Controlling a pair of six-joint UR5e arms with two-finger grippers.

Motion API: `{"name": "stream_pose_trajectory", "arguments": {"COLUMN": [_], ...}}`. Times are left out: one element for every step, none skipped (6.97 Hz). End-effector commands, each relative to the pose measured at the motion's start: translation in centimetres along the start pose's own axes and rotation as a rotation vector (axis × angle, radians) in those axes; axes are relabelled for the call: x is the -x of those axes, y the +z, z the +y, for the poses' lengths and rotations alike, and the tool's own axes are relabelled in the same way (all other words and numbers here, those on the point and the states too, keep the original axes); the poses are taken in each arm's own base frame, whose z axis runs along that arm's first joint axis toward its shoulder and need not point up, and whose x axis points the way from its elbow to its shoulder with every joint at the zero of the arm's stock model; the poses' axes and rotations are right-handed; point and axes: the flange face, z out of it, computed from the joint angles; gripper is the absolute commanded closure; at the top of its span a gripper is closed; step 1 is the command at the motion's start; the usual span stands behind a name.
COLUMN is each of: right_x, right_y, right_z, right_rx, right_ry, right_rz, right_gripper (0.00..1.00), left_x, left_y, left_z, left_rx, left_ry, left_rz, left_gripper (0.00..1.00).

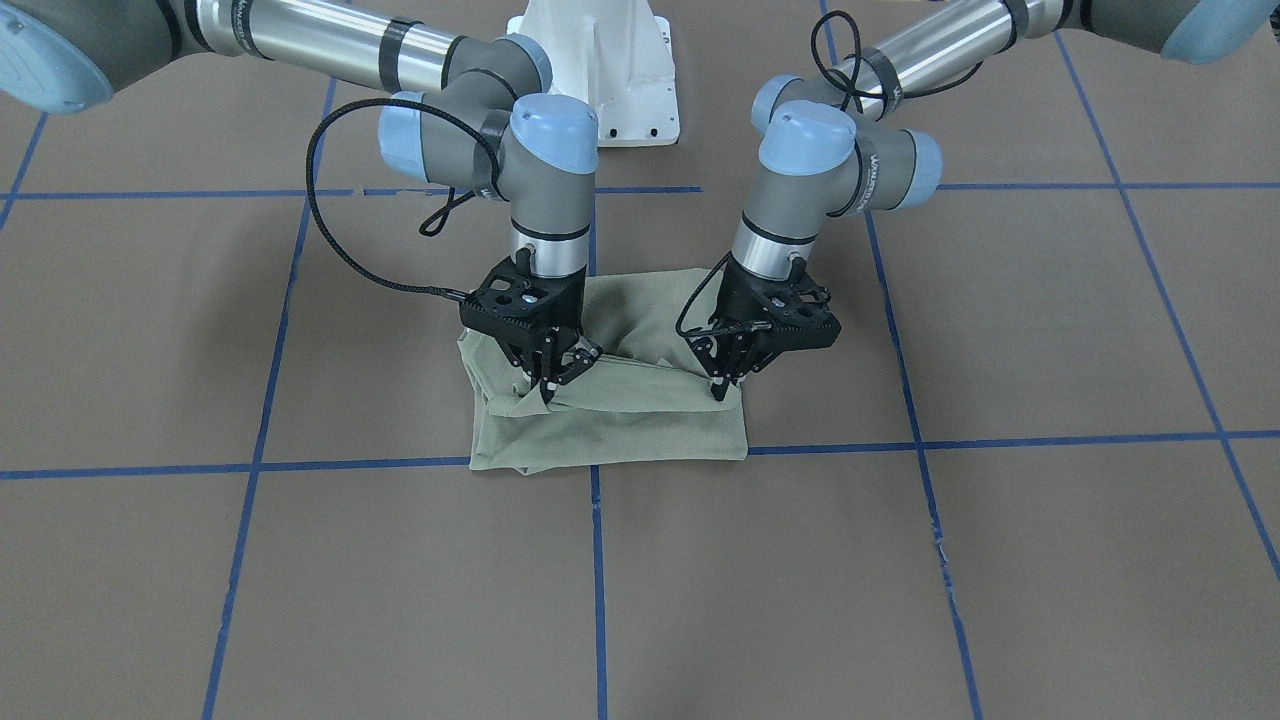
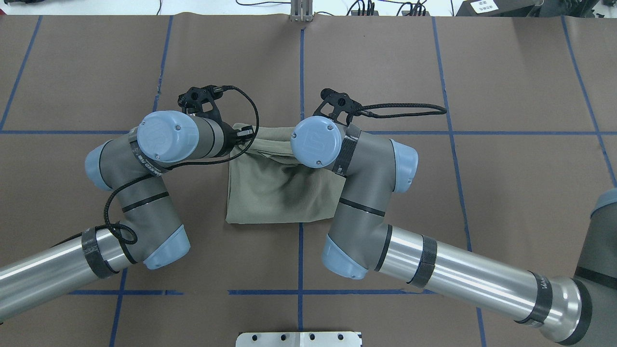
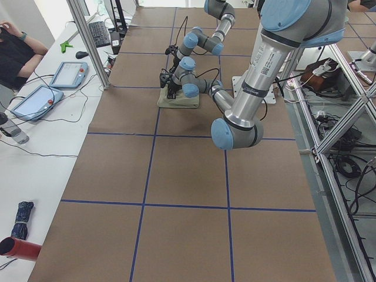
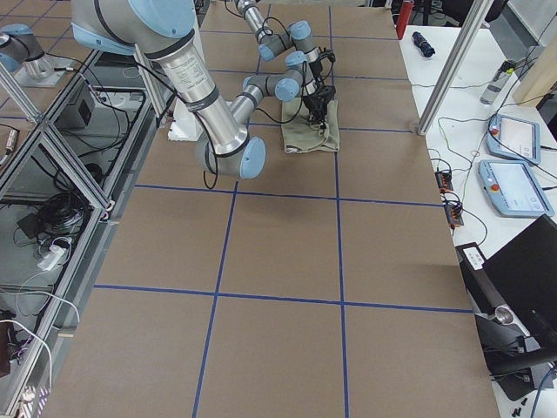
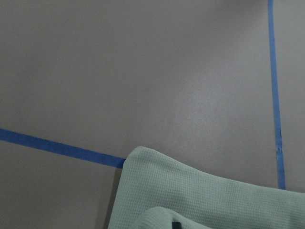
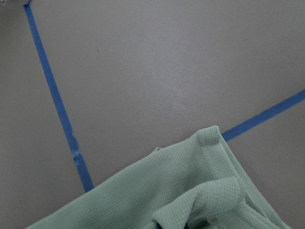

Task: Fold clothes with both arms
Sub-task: 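Lay the folded edge down with both grippers and release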

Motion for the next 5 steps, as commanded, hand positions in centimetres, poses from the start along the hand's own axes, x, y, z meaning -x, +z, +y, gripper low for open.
{"name": "stream_pose_trajectory", "arguments": {"right_x": [-0.1, 0.2, 0.7, 0.5, 0.8], "right_y": [0.5, -0.5, -2.9, -3.2, -3.8], "right_z": [-1.1, -1.7, -1.7, -0.2, 2.3], "right_rx": [-0.007, 0.028, 0.054, 0.068, 0.083], "right_ry": [-0.079, -0.092, -0.104, -0.120, -0.169], "right_rz": [0.008, -0.008, -0.049, -0.056, -0.067], "right_gripper": [0.00, 0.00, 0.00, 0.00, 0.00], "left_x": [0.0, 0.4, 1.4, 1.9, 2.0], "left_y": [-0.6, -1.3, -2.2, -2.8, -2.8], "left_z": [-0.7, -2.8, -4.8, -6.3, -6.5], "left_rx": [-0.009, -0.022, 0.056, 0.066, 0.065], "left_ry": [0.127, 0.118, 0.169, 0.212, 0.212], "left_rz": [0.041, 0.043, 0.062, 0.069, 0.066], "left_gripper": [0.00, 0.00, 0.00, 0.00, 0.00]}}
